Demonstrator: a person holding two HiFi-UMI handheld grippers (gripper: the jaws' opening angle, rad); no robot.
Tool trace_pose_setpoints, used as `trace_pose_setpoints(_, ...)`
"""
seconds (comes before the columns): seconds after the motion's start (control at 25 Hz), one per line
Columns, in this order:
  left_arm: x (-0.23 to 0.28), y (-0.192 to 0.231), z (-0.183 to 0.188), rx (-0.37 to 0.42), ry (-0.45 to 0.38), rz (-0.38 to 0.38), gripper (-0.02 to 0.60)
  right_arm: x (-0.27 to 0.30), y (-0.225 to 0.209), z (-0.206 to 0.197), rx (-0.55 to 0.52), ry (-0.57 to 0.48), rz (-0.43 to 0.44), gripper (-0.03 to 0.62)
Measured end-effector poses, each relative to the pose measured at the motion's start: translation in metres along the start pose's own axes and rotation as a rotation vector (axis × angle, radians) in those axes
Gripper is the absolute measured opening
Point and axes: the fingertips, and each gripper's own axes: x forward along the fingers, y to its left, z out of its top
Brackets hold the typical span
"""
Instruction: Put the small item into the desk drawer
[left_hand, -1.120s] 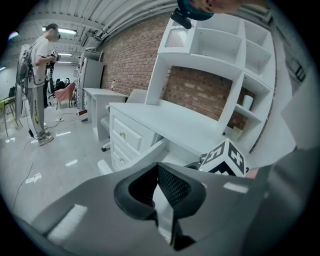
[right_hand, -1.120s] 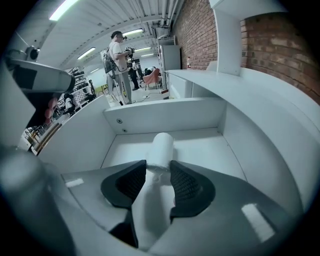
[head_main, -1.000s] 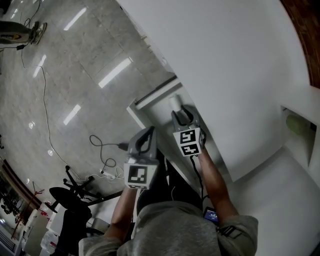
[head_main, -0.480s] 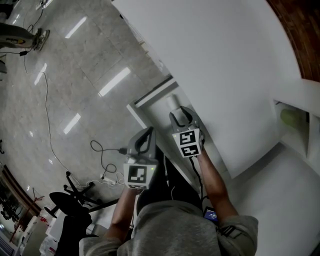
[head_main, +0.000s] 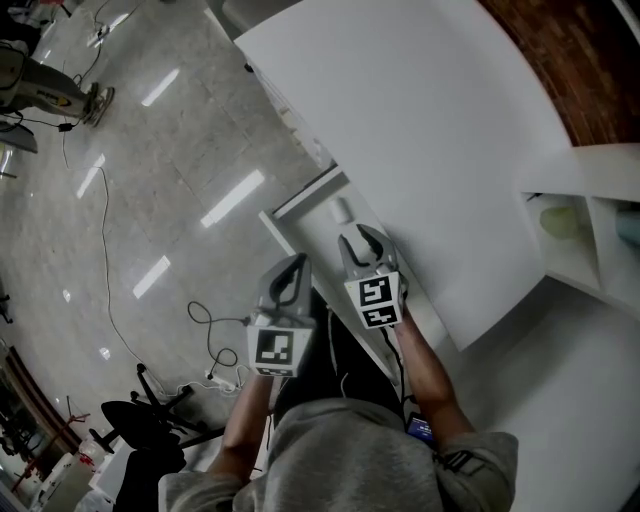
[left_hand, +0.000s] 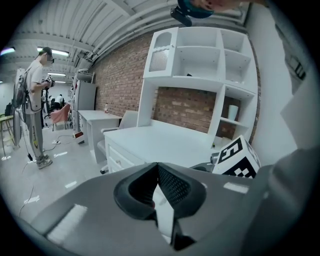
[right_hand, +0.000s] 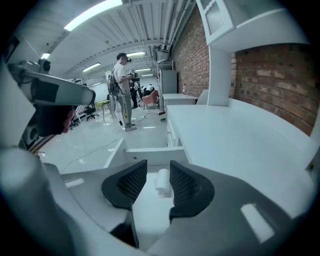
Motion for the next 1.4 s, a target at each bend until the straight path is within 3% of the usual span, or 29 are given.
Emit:
trace_pose_setpoints(0.32,-0.03,-0.03,0.041,0.055,-0.072,-0.024,0.012,-0.069,0.003,0.041,-0.019,-0.137,-0.046,0.127)
trace_pose_setpoints(0.84,-0.075,-0.069,0.077,0.11,-0.151,-0.019,0.012,-0.178,0.007,0.083,-0.019,-0.329,-0.089,0.087)
trace_pose_setpoints(1.4,-0.115,-0.11,0.096,0.148,-0.211,-0.035,0.012,-0.252,0.002,0.077,0.015,-0.432,-0.183,0.018)
